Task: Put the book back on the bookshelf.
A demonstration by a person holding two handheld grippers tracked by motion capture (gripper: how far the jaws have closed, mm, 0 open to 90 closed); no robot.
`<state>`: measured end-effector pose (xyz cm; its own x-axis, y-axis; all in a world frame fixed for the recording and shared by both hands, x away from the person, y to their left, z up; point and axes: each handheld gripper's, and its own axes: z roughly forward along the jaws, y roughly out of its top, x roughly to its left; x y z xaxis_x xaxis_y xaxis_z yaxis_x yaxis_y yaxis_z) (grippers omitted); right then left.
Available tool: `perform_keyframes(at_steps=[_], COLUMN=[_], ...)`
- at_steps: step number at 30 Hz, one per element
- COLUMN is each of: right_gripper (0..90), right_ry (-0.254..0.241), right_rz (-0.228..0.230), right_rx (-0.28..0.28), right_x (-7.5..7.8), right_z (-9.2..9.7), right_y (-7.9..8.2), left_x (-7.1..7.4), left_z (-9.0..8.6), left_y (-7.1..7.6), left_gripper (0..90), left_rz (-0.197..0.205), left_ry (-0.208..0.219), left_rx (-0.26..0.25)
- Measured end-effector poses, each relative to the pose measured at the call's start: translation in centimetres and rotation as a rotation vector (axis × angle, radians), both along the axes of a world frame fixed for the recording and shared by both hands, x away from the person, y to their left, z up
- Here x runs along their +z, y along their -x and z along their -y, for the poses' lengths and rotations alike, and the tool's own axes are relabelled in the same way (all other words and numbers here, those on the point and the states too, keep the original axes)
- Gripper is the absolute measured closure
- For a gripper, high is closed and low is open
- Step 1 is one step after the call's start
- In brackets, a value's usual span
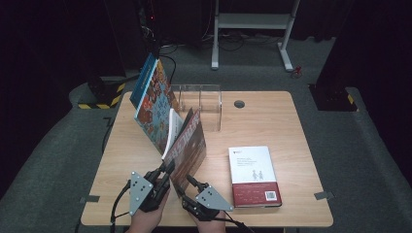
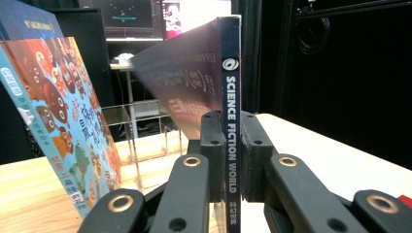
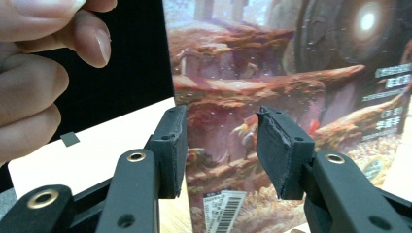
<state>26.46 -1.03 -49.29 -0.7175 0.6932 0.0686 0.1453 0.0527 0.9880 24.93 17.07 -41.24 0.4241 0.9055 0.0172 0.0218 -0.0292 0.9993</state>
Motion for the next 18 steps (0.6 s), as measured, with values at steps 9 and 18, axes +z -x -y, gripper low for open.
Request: perform_keyframes(at_steps=[9, 18], right_gripper=[53.3, 50.2], right_ry=[0.042, 0.115], right_rz=[0.029, 0.016], right_rx=[-0.053, -0.191], right_x=[0.8, 1.5], right_z=[3.3, 9.7], right_y=[-0.3, -1.7], left_x=[0.1, 0.0], left_z=[0.0, 0.0], left_y=[0.3, 0.4], left_gripper=[82.5, 82.3], left_rz=[0.012, 0.022], left_ry=[-0.037, -0.048], left_rx=[-0.022, -0.034])
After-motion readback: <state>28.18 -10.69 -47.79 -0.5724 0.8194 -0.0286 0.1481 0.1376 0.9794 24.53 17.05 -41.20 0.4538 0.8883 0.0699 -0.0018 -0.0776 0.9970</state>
